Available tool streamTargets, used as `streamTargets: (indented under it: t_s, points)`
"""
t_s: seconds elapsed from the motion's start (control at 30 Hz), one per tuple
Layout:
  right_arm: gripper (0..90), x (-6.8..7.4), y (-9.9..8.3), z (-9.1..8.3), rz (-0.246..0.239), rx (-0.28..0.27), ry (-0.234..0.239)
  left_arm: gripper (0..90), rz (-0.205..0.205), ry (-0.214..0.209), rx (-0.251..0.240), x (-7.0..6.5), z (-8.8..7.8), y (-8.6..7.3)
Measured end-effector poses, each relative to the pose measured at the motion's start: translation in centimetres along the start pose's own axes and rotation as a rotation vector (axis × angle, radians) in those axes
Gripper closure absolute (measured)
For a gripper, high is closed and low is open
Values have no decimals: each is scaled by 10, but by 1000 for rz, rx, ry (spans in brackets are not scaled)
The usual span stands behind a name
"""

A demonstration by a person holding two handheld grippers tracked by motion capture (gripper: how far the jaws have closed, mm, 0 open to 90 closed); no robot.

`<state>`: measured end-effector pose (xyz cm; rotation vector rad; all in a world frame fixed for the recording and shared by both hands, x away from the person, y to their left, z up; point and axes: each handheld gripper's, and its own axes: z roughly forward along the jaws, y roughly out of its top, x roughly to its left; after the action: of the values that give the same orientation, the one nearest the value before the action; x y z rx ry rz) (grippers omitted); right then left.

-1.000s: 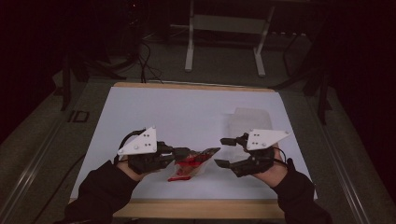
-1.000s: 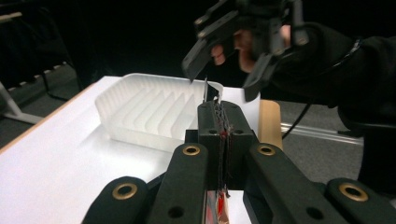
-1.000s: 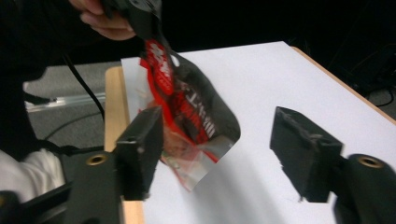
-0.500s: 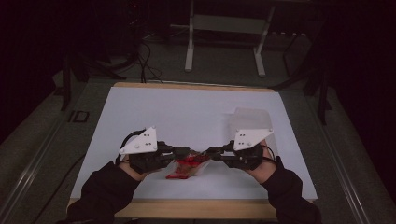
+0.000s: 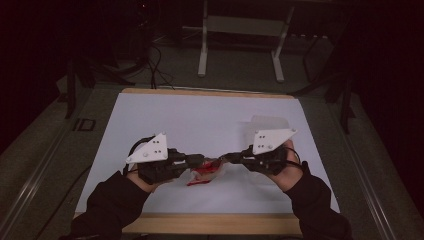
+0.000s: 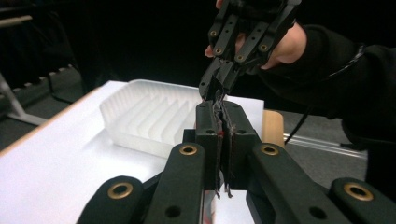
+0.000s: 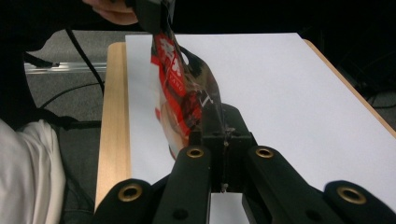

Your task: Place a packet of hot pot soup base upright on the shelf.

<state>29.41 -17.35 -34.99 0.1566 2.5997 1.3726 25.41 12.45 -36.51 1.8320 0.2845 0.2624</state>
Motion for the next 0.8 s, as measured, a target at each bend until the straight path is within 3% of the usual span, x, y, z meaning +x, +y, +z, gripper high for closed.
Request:
streamTargets:
  t_s: [0.2, 0.27, 0.33, 0.43, 0.63, 0.8]
  points:
    - [900, -3, 7, -7, 14, 18, -22, 749, -20, 5, -36, 2, -2, 4]
    - [900, -6, 7, -10, 24, 13, -33, 628, -30, 19, -51, 2, -4, 4]
    - [900, -9, 6, -14, 29, 9, -48, 572, -24, 28, -69, 2, -7, 4]
    - [900, -15, 4, -21, 37, 7, -79, 381, -28, 66, -81, 2, -11, 2]
    - [900, -28, -1, -37, 38, -2, -137, 185, -102, 82, -71, 9, -23, -14]
    - [900, -42, -5, -55, 47, -14, -201, 138, -147, 75, -56, 12, -28, -37]
